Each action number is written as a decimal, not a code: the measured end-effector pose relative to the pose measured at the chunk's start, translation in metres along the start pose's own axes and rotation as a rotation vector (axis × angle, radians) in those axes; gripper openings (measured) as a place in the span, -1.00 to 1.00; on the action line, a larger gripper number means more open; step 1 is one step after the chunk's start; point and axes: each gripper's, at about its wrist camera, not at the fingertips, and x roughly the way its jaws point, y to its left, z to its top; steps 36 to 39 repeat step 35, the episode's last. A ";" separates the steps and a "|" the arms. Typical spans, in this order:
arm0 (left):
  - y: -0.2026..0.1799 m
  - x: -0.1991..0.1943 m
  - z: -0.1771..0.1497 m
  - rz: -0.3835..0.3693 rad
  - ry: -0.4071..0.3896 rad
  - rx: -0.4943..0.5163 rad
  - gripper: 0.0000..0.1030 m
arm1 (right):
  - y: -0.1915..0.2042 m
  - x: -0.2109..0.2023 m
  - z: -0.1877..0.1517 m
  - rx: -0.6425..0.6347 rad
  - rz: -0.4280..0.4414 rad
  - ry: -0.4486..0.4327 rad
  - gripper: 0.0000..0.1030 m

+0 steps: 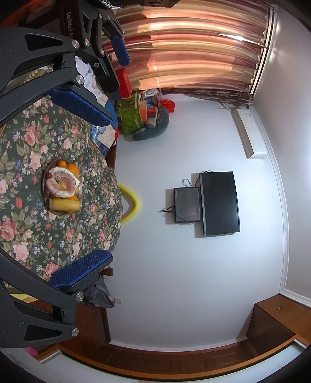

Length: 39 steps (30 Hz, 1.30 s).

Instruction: Organize fruits

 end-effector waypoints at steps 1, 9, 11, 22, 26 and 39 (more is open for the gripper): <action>0.000 0.000 0.000 -0.001 0.001 0.000 0.99 | 0.000 0.000 0.000 0.000 0.000 0.000 1.00; 0.000 0.000 -0.001 -0.009 0.006 -0.004 0.99 | 0.000 0.000 0.000 0.002 0.003 0.001 1.00; 0.000 0.001 -0.001 -0.015 0.010 -0.005 1.00 | -0.001 -0.001 0.001 0.006 0.004 0.003 1.00; -0.001 -0.001 -0.001 -0.033 0.005 -0.005 1.00 | -0.001 -0.001 0.002 0.010 0.005 0.005 1.00; -0.002 -0.001 -0.001 -0.041 0.006 -0.003 1.00 | -0.001 -0.002 0.003 0.016 0.005 0.008 1.00; -0.003 0.002 -0.003 -0.045 0.010 0.004 1.00 | 0.000 -0.002 0.002 0.019 0.005 0.013 1.00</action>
